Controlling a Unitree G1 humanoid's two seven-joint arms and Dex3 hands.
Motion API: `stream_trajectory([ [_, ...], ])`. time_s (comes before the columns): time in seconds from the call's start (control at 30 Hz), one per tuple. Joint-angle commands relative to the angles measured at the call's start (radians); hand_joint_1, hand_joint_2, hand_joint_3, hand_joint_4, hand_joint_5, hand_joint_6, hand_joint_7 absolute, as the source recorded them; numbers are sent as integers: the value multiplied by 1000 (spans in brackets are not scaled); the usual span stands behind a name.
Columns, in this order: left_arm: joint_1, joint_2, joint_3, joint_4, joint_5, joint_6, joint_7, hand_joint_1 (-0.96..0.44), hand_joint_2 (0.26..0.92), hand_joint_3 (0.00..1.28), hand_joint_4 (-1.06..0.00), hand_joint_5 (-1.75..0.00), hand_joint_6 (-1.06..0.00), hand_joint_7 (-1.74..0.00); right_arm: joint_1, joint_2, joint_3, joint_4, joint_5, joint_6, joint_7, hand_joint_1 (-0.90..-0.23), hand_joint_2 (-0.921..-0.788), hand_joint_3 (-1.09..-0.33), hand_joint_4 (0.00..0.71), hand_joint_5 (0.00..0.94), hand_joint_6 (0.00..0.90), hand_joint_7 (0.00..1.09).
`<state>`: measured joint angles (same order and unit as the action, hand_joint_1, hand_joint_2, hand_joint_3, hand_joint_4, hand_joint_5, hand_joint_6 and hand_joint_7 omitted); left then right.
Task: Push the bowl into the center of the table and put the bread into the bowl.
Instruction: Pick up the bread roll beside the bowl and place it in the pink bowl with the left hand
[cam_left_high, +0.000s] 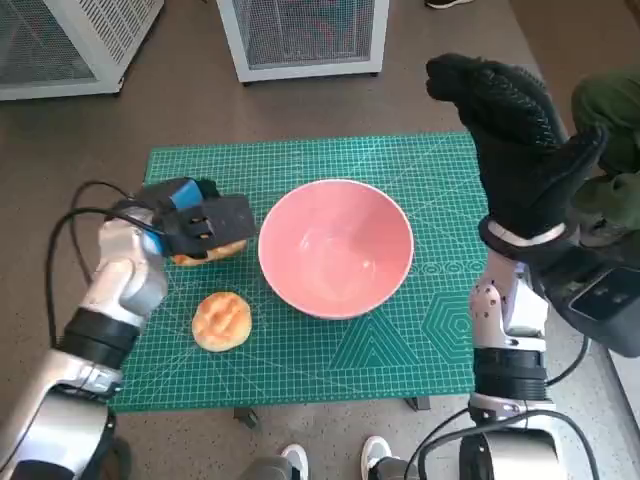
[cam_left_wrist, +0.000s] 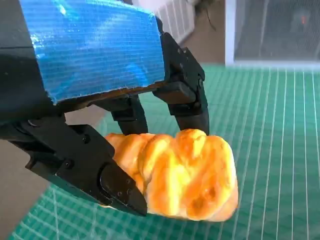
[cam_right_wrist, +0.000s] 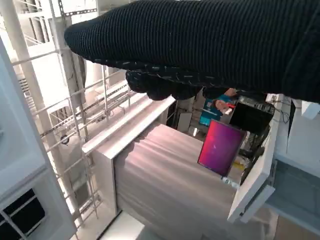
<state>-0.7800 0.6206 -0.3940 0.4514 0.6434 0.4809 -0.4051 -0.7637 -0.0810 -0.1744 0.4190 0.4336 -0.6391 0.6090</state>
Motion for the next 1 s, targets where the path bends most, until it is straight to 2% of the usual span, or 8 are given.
stream_trajectory([
  [0.03, 25, 27, 38, -85, 1, 19, -18, 1, 910, 20, -771, -1035, -693, -1143, 17, 6, 3, 10, 2, 3, 4, -658, -921, -702, 284, 1, 238, 361],
  [0.2, 48, 56, 81, -194, 10, 46, -26, 1, 905, 17, -791, -1040, -698, -1112, 17, 7, 3, 11, 3, 2, 7, -659, -921, -699, 283, 1, 235, 361],
  [0.37, 62, 80, 116, -329, 31, 92, -44, 1, 897, 10, -795, -1014, -748, -1080, 20, 6, 3, 5, 5, 4, 8, -659, -921, -698, 283, 1, 233, 364],
  [0.53, 82, 80, 145, -467, 50, 121, -50, 1, 889, 6, -810, -1059, -781, -984, 20, 6, 3, 3, 4, 4, 6, -660, -921, -698, 283, 1, 232, 366],
  [0.77, 100, 49, 166, -636, 48, 113, -45, 1, 876, 2, -850, -1070, -818, -889, 19, 6, 5, -1, 2, 6, 2, -662, -921, -698, 283, 0, 230, 369],
  [1.0, 95, -3, 159, -758, 21, 68, -58, 2, 873, 2, -860, -1044, -812, -909, 21, 6, 6, -2, 3, 7, 3, -663, -921, -698, 283, 0, 228, 373],
])
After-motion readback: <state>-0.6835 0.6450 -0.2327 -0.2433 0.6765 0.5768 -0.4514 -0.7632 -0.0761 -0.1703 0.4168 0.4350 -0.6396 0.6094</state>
